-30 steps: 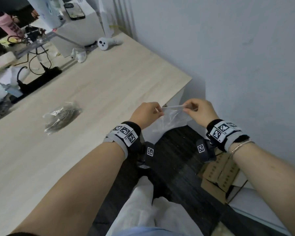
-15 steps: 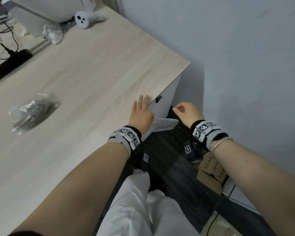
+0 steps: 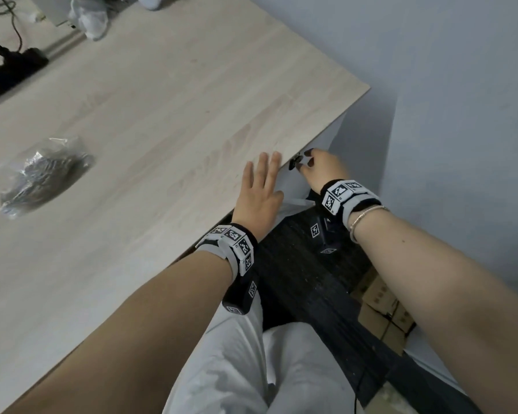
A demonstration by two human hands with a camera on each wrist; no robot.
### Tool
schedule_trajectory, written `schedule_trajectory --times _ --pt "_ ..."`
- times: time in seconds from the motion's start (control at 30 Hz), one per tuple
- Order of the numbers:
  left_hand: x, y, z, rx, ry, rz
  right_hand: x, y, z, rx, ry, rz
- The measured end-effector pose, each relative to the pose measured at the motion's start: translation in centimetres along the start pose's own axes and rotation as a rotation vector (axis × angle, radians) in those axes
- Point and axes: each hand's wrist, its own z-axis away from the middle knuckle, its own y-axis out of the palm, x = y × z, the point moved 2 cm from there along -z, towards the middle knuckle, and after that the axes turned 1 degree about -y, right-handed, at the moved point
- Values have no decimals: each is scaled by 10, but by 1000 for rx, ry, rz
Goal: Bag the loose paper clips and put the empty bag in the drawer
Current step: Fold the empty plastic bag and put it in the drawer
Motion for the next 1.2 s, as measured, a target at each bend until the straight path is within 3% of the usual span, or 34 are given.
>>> schedule_trajectory --times 0.53,0.8,0.9,0.97,1.0,1.1,1.2 --pt "4 2 7 -141 75 10 2 1 -15 78 -42 88" --pt "-9 -8 13 -163 94 66 -50 -12 13 152 34 -35" --pt "-17 -12 19 -86 88 72 -49 -27 20 -23 40 -74" --pt "-19 -15 22 -9 104 69 -44 -37 29 -207 -29 -131" --pt "-20 -17 24 25 124 67 -40 -40 34 -225 -90 -124" --pt "-20 -24 28 97 128 96 -29 -38 41 43 -226 -2" --pt "-21 -33 30 138 115 96 -27 -34 43 248 -229 92"
